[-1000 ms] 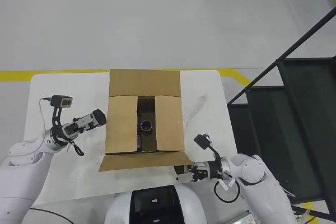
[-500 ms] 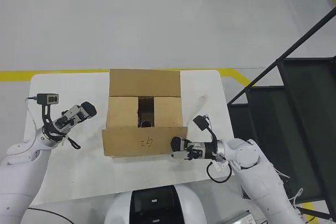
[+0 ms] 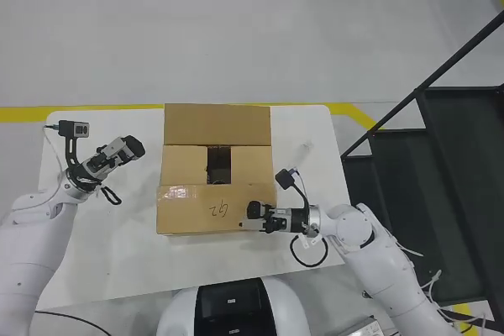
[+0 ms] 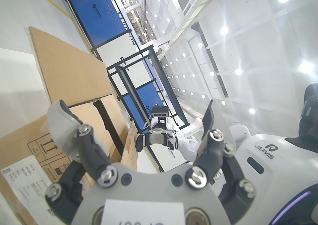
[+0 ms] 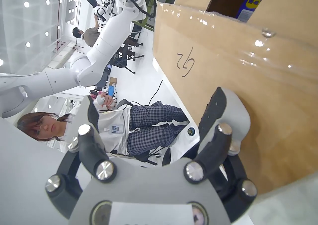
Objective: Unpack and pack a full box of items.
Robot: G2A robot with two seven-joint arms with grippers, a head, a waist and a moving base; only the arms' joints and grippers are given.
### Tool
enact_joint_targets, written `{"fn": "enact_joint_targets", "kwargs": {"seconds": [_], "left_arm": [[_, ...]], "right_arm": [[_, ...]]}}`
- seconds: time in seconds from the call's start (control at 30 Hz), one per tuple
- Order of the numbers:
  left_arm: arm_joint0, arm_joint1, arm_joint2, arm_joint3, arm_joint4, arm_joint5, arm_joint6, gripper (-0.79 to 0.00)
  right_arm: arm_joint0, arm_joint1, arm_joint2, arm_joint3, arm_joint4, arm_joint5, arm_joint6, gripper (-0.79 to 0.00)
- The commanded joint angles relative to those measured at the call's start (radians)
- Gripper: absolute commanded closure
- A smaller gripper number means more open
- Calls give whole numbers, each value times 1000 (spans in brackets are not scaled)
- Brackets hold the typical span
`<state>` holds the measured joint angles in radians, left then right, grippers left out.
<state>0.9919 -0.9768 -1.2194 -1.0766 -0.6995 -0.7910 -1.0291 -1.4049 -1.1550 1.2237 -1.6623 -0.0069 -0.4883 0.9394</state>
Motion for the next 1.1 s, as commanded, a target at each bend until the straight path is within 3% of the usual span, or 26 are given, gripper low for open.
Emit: {"fn": "enact_joint_targets", "kwargs": {"seconds": [0.0, 0.37, 0.53, 0.8, 1.07], "left_arm": [[0, 0, 0, 0, 0, 0, 0, -785], [0, 0, 0, 0, 0, 0, 0, -785], [-24, -8, 17, 17, 116, 61, 113, -785], [-156, -60, 126, 168, 238, 9, 223, -785], [-295, -139, 256, 362, 328, -63, 324, -785]], "right_arm": [[3, 1, -4, -8, -1, 5, -2, -785], [9, 2, -11, -19, 0, 10, -3, -785], [9, 2, -11, -19, 0, 10, -3, -785], [9, 2, -11, -19, 0, 10, -3, -785], [9, 2, -11, -19, 0, 10, -3, -785]]}}
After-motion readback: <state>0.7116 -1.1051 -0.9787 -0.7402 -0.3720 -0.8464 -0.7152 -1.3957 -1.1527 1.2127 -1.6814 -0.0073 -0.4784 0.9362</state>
